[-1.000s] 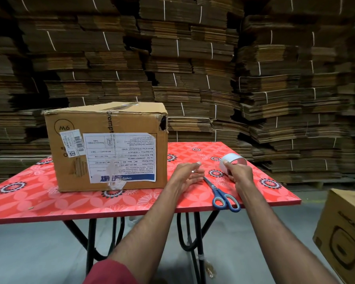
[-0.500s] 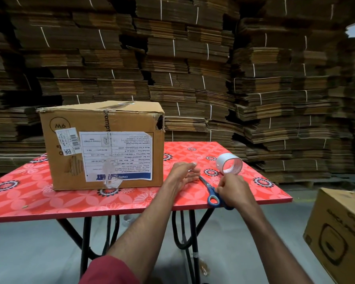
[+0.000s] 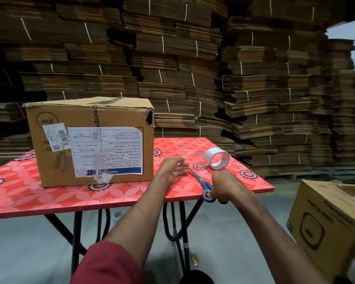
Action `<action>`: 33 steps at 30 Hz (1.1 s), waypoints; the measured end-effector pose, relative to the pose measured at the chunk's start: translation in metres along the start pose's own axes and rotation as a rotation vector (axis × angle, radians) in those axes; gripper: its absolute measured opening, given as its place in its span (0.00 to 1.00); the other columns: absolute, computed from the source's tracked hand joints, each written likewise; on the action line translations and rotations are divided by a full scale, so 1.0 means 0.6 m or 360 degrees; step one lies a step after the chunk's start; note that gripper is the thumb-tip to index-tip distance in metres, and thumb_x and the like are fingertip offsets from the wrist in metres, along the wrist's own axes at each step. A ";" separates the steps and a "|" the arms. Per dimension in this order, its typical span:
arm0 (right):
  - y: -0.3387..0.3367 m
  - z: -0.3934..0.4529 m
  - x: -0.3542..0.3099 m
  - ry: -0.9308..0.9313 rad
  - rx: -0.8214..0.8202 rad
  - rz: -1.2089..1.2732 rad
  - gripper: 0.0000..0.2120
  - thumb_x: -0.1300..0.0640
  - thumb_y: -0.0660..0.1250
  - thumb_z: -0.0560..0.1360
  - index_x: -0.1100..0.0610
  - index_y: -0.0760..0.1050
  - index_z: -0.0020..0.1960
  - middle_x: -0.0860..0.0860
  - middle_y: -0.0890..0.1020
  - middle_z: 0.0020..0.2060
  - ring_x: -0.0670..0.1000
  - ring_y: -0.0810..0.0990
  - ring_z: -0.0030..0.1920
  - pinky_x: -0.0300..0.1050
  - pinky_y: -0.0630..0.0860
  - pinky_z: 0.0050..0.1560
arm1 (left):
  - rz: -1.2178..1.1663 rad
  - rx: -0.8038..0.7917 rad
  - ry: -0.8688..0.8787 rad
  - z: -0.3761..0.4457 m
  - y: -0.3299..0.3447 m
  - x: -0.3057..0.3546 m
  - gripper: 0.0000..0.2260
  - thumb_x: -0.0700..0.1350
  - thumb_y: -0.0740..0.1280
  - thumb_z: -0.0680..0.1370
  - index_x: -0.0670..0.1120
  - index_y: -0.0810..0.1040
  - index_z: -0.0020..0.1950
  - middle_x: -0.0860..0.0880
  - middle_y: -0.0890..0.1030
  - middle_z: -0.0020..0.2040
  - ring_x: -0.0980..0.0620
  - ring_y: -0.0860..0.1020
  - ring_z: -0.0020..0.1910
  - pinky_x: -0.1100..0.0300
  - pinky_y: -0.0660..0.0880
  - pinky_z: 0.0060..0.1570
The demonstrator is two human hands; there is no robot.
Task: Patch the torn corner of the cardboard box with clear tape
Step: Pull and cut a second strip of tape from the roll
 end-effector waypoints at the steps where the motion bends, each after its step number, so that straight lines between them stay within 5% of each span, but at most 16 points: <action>1: 0.001 0.000 0.004 0.0011 -0.0016 -0.0002 0.16 0.55 0.73 0.76 0.57 0.70 0.35 0.50 0.77 0.31 0.47 0.76 0.28 0.38 0.67 0.24 | 0.0002 -0.0003 0.0002 -0.001 0.001 0.000 0.03 0.36 0.68 0.79 0.37 0.78 0.49 0.38 0.82 0.44 0.42 0.82 0.42 0.51 0.82 0.49; 7: -0.008 -0.005 0.011 0.0050 -0.0020 0.0046 0.16 0.57 0.75 0.75 0.58 0.71 0.33 0.50 0.77 0.28 0.47 0.76 0.27 0.39 0.67 0.25 | 0.0032 0.0000 -0.0017 -0.006 0.002 0.001 0.04 0.36 0.69 0.79 0.36 0.78 0.52 0.38 0.82 0.44 0.42 0.83 0.44 0.49 0.81 0.53; 15: -0.001 -0.015 0.026 0.0063 -0.0157 0.0311 0.10 0.61 0.72 0.74 0.61 0.76 0.37 0.53 0.83 0.30 0.50 0.82 0.30 0.37 0.73 0.28 | 0.0035 0.0015 -0.0027 -0.021 0.000 0.008 0.03 0.35 0.68 0.79 0.36 0.77 0.51 0.37 0.82 0.44 0.42 0.82 0.42 0.53 0.82 0.47; 19: 0.036 -0.029 0.066 0.0101 -0.0385 0.1112 0.06 0.65 0.69 0.74 0.68 0.82 0.43 0.61 0.84 0.34 0.52 0.83 0.32 0.38 0.77 0.32 | 0.0027 0.0000 -0.0019 -0.028 0.002 0.009 0.02 0.35 0.67 0.79 0.36 0.76 0.49 0.37 0.80 0.42 0.42 0.81 0.39 0.56 0.82 0.36; 25: 0.101 -0.063 0.082 0.0246 -0.0507 0.2474 0.04 0.69 0.70 0.75 0.69 0.79 0.49 0.65 0.84 0.40 0.56 0.86 0.35 0.45 0.86 0.41 | 0.0060 0.0008 -0.0024 -0.024 0.004 0.008 0.03 0.35 0.67 0.80 0.35 0.76 0.51 0.36 0.81 0.43 0.42 0.82 0.40 0.53 0.83 0.39; 29: 0.112 -0.064 0.058 0.0253 -0.0557 0.2844 0.05 0.71 0.68 0.75 0.73 0.79 0.49 0.68 0.84 0.44 0.59 0.87 0.36 0.47 0.86 0.40 | 0.0055 0.0007 -0.0035 -0.022 0.003 0.008 0.05 0.36 0.66 0.80 0.35 0.76 0.54 0.35 0.82 0.45 0.41 0.83 0.41 0.51 0.83 0.42; 33: 0.119 -0.047 0.045 0.0283 -0.0472 0.2867 0.08 0.61 0.71 0.77 0.67 0.77 0.50 0.58 0.83 0.35 0.52 0.83 0.30 0.40 0.82 0.32 | 0.0048 -0.0003 -0.0038 -0.023 0.002 0.009 0.07 0.36 0.67 0.80 0.35 0.76 0.56 0.35 0.83 0.46 0.41 0.84 0.42 0.52 0.83 0.44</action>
Point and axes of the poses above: each hand's wrist, its own z-axis towards the middle knuckle, its own y-axis out of the palm, x = y × z, the point moved 8 cm from there along z, towards the middle knuckle
